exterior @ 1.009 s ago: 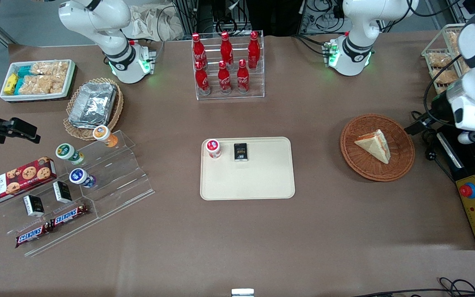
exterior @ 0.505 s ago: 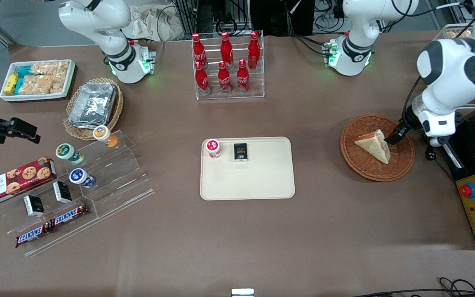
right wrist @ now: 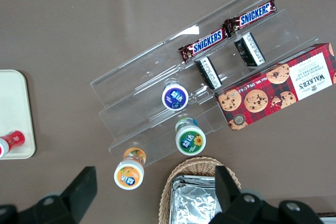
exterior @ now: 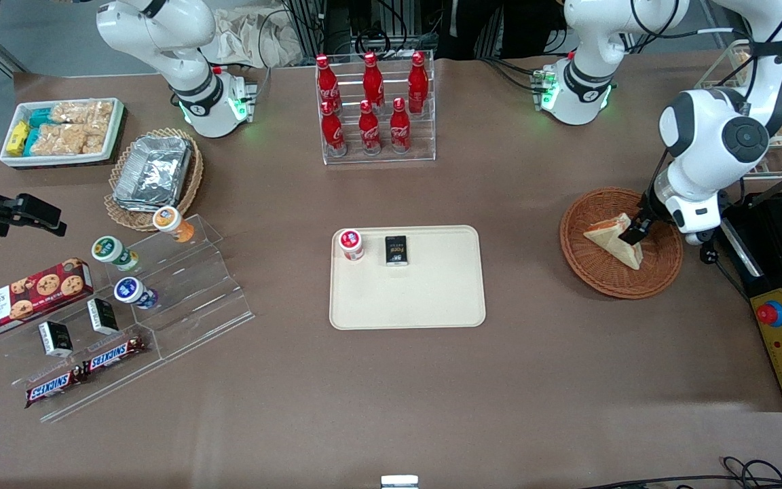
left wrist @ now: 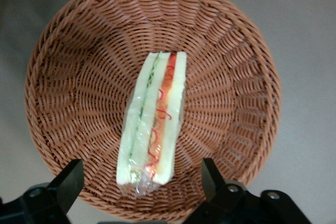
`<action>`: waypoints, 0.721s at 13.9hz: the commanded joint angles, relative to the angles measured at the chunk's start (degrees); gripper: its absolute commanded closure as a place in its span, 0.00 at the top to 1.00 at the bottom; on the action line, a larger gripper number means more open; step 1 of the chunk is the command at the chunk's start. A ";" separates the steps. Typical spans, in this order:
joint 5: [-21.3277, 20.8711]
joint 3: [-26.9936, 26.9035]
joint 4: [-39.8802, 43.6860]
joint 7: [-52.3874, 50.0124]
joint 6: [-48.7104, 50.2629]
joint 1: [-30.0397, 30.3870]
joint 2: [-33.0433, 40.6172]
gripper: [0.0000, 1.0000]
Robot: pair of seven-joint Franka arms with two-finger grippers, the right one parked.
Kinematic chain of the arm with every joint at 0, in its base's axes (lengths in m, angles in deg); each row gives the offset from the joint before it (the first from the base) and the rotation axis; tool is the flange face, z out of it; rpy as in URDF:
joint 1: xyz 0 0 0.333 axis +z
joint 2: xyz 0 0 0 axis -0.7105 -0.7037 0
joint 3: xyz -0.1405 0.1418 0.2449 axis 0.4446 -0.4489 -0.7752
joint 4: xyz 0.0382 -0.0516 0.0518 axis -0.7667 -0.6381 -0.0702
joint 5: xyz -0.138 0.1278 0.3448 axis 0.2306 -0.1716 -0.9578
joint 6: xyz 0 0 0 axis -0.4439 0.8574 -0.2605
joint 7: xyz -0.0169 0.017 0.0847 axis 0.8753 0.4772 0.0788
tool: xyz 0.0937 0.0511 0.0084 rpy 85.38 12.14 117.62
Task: Place sandwich from basket to tray
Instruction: 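Lower the open left gripper around the sandwich and close it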
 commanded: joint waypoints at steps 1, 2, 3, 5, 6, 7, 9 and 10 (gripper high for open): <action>-0.34 -0.18 -2.61 -2.22 -5.43 0.20 -0.43 1.00; -0.25 -0.10 -3.31 -2.31 -7.36 0.20 -1.22 1.00; -0.16 -0.10 -4.10 -2.74 -9.21 0.20 -1.58 1.00; -0.25 -0.10 -4.28 -3.01 -9.67 0.20 -1.93 1.00; -0.16 -0.10 -4.28 -3.10 -9.67 0.20 -1.76 1.00; -0.25 -0.10 -4.28 -3.18 -9.67 0.11 -1.84 1.00; -0.16 -0.01 -4.28 -3.88 -10.19 0.03 -2.72 1.00; -0.16 -0.01 -4.37 -4.41 -10.89 -0.06 -2.99 1.00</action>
